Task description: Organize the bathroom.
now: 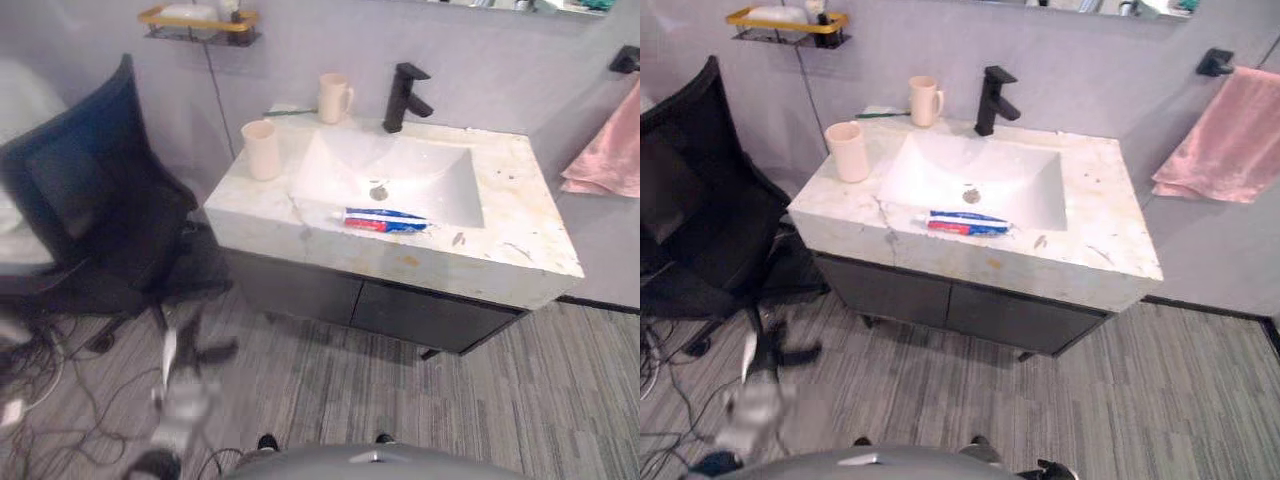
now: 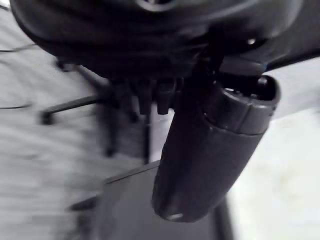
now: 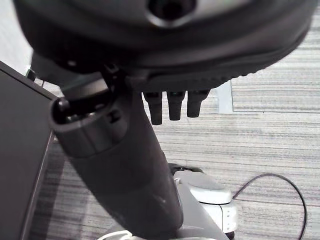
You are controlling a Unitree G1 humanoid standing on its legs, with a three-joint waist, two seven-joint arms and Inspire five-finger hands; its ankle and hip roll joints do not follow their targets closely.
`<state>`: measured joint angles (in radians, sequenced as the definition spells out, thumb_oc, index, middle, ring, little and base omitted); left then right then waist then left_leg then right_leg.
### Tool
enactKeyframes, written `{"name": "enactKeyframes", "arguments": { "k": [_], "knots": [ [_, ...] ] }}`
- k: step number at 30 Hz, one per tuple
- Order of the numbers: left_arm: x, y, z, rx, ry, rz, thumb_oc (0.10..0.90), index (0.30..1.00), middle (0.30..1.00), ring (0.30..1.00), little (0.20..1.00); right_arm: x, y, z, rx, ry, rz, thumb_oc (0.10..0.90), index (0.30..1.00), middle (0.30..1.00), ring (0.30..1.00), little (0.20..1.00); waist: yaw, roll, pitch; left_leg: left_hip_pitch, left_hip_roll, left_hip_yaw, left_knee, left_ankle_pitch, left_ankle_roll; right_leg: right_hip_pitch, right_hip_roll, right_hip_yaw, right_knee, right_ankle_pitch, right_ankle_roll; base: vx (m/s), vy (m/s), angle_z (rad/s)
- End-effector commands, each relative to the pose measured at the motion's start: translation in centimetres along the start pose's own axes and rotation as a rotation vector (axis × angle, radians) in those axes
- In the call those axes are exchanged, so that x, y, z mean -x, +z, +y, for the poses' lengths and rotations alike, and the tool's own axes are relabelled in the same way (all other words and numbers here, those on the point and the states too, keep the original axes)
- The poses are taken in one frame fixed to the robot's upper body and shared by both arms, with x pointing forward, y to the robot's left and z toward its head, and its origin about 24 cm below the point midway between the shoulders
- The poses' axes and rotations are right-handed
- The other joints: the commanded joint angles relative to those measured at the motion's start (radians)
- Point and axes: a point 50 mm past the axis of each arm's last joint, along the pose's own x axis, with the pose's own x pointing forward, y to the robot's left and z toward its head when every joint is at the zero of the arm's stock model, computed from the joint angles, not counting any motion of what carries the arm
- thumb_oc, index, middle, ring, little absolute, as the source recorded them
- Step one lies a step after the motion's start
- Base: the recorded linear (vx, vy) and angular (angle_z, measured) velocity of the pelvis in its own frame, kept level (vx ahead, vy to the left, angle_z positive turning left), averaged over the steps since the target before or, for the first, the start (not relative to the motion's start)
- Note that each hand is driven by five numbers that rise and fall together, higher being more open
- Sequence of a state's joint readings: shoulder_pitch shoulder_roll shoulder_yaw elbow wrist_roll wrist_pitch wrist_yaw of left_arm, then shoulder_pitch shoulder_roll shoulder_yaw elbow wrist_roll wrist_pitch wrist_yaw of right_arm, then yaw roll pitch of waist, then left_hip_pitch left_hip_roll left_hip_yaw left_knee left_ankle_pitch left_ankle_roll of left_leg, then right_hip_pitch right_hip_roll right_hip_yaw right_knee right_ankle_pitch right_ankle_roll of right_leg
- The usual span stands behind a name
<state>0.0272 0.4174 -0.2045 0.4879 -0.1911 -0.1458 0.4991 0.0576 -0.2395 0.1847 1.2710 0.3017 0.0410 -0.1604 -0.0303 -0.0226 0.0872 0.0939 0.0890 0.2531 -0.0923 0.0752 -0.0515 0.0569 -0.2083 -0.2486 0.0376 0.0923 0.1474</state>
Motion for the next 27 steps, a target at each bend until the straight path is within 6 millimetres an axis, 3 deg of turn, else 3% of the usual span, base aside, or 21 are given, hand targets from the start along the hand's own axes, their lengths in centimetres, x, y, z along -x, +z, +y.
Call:
{"name": "enactKeyframes", "arguments": {
  "k": [1, 4, 8, 10, 13, 14, 21, 23, 27],
  "knots": [
    [-2.3, 11.0, 4.5, 0.082, 0.18, -0.466, 0.8, 0.9, 0.9, 0.9, 0.9, -0.1, 3.6, -0.2, -0.071, -0.025, -0.079, 0.8, 0.9, 0.9, 0.9, 0.9, 0.052, -0.002, 0.037, 0.016, -0.021, -0.07, 0.005, -0.078, 0.025, -0.111, -0.028, -0.04, 0.071, 0.06, 0.029, -0.07, -0.151, -0.16],
    [-0.3, 16.8, 5.3, 0.146, 0.176, -0.749, 0.8, 0.9, 0.9, 0.9, 0.9, -0.1, 3.6, 0.0, -0.11, -0.015, -0.071, 0.8, 0.9, 0.9, 0.9, 0.9, 0.068, -0.017, 0.028, 0.003, -0.016, -0.099, 0.005, -0.071, 0.024, -0.062, 0.021, -0.032, -0.023, 0.023, 0.017, -0.03, -0.161, 0.1],
    [1.7, 20.4, 5.5, 0.169, 0.154, -0.959, 0.8, 0.9, 0.9, 0.9, 0.9, -0.2, 3.5, -0.1, -0.11, -0.02, -0.069, 0.8, 0.9, 0.9, 0.9, 0.9, 0.064, -0.023, 0.011, 0.004, -0.01, -0.092, 0.005, -0.069, 0.019, -0.023, 0.039, -0.028, -0.079, 0.017, 0.017, 0.02, -0.058, 0.21],
    [3.2, 23.6, 5.7, 0.203, 0.08, -1.094, 0.8, 0.9, 0.9, 0.9, 0.9, -0.2, 2.8, -0.1, -0.095, -0.021, -0.057, 0.8, 0.9, 0.9, 0.9, 0.9, 0.055, -0.022, -0.011, 0.004, -0.009, -0.086, 0.005, -0.069, 0.012, 0.008, 0.047, -0.025, -0.106, 0.011, 0.017, 0.02, -0.032, 0.05],
    [4.3, 26.0, 5.5, 0.182, -0.019, -1.179, 0.8, 0.9, 0.9, 0.9, 0.9, -0.2, 2.4, -0.1, -0.078, -0.02, -0.046, 0.8, 0.9, 0.9, 0.9, 0.9, 0.044, -0.018, -0.024, 0.013, -0.013, -0.083, 0.005, -0.075, 0.01, 0.023, 0.051, -0.018, -0.114, 0.006, 0.019, 0.0, 0.0, 0.0],
    [5.3, 27.8, 5.2, 0.098, -0.081, -1.238, 0.8, 0.9, 0.9, 0.9, 0.9, -0.2, 2.1, -0.1, -0.053, -0.017, -0.035, 0.8, 0.9, 0.9, 0.9, 0.9, 0.032, -0.011, -0.035, 0.021, -0.013, -0.076, 0.005, -0.079, 0.008, 0.028, 0.051, -0.009, -0.118, 0.003, 0.022, 0.01, 0.005, -0.04],
    [5.1, 33.2, 4.1, -0.325, -0.324, -1.209, 0.8, 0.9, 0.9, 0.9, 0.9, -0.3, 2.4, -0.7, 0.022, -0.024, -0.031, 0.8, 0.9, 0.9, 0.9, 0.9, -0.014, 0.021, -0.054, 0.042, -0.017, -0.05, 0.005, -0.085, 0.008, 0.038, 0.054, 0.02, -0.119, -0.003, 0.034, 0.0, 0.023, -0.11],
    [3.5, 35.0, 2.7, -0.536, -0.465, -1.082, 0.8, 0.9, 0.9, 0.9, 0.9, -0.3, 3.1, -1.5, 0.04, -0.035, -0.035, 0.8, 0.9, 0.9, 0.9, 0.9, -0.042, 0.04, -0.064, 0.052, -0.019, -0.035, 0.005, -0.087, 0.008, 0.042, 0.055, 0.033, -0.12, -0.003, 0.041, 0.02, 0.036, -0.19],
    [1.0, 35.4, 0.8, -0.702, -0.579, -0.916, 0.8, 0.9, 0.9, 0.9, 0.9, -0.4, 4.3, -2.1, 0.045, -0.044, -0.039, 0.8, 0.9, 0.9, 0.9, 0.9, -0.064, 0.055, -0.077, 0.061, -0.021, -0.013, 0.005, -0.092, 0.01, 0.04, 0.057, 0.046, -0.124, -0.001, 0.043, 0.02, 0.021, -0.09]
  ]
}}
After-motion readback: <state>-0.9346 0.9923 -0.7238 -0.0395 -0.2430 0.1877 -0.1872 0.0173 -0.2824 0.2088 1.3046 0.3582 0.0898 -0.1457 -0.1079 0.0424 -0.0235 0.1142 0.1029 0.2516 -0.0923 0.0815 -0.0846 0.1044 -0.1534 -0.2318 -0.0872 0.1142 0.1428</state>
